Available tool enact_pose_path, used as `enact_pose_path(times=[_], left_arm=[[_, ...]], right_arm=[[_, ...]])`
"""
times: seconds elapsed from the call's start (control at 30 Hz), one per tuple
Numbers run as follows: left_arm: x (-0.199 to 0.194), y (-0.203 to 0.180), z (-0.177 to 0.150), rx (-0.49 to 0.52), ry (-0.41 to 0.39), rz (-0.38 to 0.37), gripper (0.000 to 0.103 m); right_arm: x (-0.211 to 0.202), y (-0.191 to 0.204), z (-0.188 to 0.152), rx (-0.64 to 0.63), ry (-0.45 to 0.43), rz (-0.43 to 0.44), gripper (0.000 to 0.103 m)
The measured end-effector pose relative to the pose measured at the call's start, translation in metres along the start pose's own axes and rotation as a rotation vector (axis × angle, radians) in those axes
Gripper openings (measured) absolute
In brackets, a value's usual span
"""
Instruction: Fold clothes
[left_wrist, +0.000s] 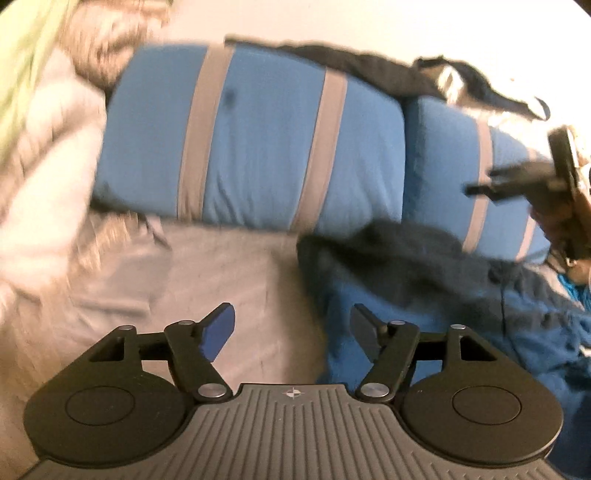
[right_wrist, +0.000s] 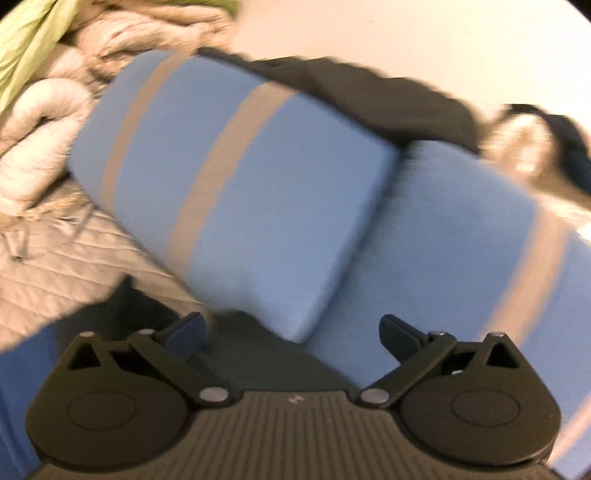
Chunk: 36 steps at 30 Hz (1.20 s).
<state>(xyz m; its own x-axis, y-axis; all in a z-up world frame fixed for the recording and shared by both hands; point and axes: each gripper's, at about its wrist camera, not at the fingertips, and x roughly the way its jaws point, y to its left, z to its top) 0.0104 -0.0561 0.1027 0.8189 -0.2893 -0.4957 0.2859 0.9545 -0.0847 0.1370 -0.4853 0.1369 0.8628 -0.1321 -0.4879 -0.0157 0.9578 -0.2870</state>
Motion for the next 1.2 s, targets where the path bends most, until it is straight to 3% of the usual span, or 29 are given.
enact_pose_path(times=[0.13,0.33,0.5,0.67,0.9,1.07,1.2], left_arm=[[-0.025,-0.022,0.037,0.041,-0.066,-0.007,0.072],[-0.057,-0.062,0.107,0.109,-0.13,-0.019,0.072],[-0.085,-0.098,0.17,0.135,-0.209,-0.023,0.073],[-0.106,-0.14,0.213,0.14,-0.278,-0.053,0.084],[-0.082,-0.203,0.193,0.135,-0.25,-0.166,0.084],[-0.046,-0.246,0.155,0.126,-0.196,-0.279,0.084],[-0.018,-0.278,0.125,0.14,-0.141,-0.348,0.084]], right_arm=[[-0.05,-0.071,-0.016,0.109,0.022,-0.076,0.103],[-0.13,-0.156,-0.038,0.234,-0.012,-0.211,0.103],[-0.206,-0.223,-0.04,0.375,-0.103,-0.342,0.103],[-0.279,-0.267,-0.041,0.421,-0.194,-0.441,0.103],[-0.35,-0.293,-0.071,0.37,-0.208,-0.527,0.103],[-0.348,-0.28,-0.147,0.175,-0.013,-0.53,0.103],[-0.35,-0.282,-0.213,0.227,0.104,-0.534,0.103]])
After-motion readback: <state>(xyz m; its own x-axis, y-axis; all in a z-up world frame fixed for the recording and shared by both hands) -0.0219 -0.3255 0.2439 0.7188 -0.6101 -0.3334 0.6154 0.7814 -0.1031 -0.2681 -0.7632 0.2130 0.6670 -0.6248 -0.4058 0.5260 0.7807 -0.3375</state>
